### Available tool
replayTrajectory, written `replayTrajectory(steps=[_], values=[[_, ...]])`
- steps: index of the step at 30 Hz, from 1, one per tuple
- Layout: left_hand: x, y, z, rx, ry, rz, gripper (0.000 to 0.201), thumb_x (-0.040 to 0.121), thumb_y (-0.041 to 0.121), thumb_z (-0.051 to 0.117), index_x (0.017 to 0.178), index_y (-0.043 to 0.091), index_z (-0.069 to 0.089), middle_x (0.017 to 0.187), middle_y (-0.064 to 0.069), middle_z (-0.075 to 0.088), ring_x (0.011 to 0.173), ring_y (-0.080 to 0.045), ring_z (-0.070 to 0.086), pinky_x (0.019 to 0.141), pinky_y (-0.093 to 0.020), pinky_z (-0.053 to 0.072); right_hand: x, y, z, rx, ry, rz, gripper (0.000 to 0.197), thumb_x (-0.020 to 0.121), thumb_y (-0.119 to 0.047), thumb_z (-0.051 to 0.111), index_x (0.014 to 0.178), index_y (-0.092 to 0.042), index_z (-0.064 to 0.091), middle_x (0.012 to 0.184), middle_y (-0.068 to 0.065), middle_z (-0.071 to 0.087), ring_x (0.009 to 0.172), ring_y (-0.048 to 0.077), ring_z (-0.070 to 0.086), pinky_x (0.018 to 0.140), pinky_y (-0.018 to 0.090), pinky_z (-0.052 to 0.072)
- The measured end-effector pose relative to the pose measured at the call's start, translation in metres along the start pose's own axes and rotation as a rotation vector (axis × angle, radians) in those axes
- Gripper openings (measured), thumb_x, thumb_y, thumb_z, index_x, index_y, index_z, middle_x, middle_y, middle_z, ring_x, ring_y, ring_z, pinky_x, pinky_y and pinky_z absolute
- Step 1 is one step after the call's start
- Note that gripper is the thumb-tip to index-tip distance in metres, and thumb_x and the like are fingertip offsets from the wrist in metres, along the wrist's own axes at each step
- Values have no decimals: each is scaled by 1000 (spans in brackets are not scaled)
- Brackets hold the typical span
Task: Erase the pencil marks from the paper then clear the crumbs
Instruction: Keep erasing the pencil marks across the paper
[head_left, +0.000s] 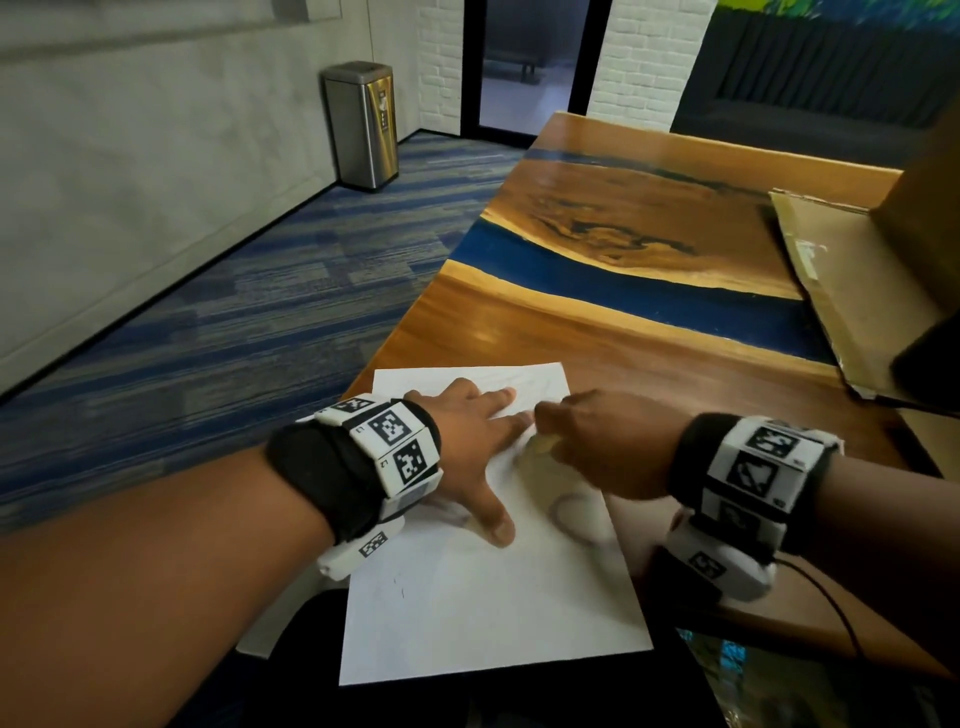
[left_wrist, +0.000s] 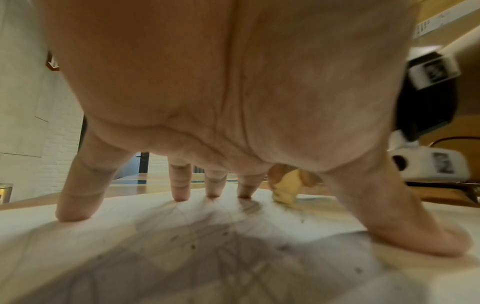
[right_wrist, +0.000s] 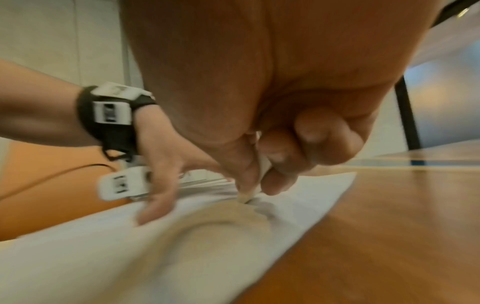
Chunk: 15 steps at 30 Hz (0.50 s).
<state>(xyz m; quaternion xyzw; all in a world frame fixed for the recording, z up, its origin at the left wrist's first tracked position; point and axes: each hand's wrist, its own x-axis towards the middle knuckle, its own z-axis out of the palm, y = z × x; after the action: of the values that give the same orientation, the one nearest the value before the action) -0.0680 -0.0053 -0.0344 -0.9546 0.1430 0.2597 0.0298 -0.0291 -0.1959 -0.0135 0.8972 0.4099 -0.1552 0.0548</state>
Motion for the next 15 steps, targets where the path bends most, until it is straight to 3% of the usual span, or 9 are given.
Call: replayTrajectory(steps=[3,7,12,15], values=[[-1,-1,0,-20,12,8,132,58,86,72,160,44,-1,170,13,-10,155,-25,-1,114,-63,30,-4,-14,5,48,-62,-124,28,101,-31,52,128,-23,51,111,0,62,95,21,61,84,37,54],[0,1,0,3,7,4,130,61,86,70,160,43,-1,170,13,-9,155,-25,-1,113,-63,32,9,7,1,-20,44,84,28,101,-29,49,127,-20,49,104,5,63,86,24,61,78,43,57],[0,-1,0,-8,-2,9,133,59,88,70,160,43,-4,170,13,-13,155,-25,-4,114,-64,29,-9,-12,5,54,-91,-173,28,101,-32,51,127,-22,54,111,1,63,95,20,60,85,37,53],[1,1,-1,14,-11,0,132,62,87,69,160,40,-5,170,13,-14,155,-26,-5,114,-64,30,-6,6,1,37,-50,-35,28,101,-32,52,128,-25,53,114,2,65,95,19,60,86,37,54]])
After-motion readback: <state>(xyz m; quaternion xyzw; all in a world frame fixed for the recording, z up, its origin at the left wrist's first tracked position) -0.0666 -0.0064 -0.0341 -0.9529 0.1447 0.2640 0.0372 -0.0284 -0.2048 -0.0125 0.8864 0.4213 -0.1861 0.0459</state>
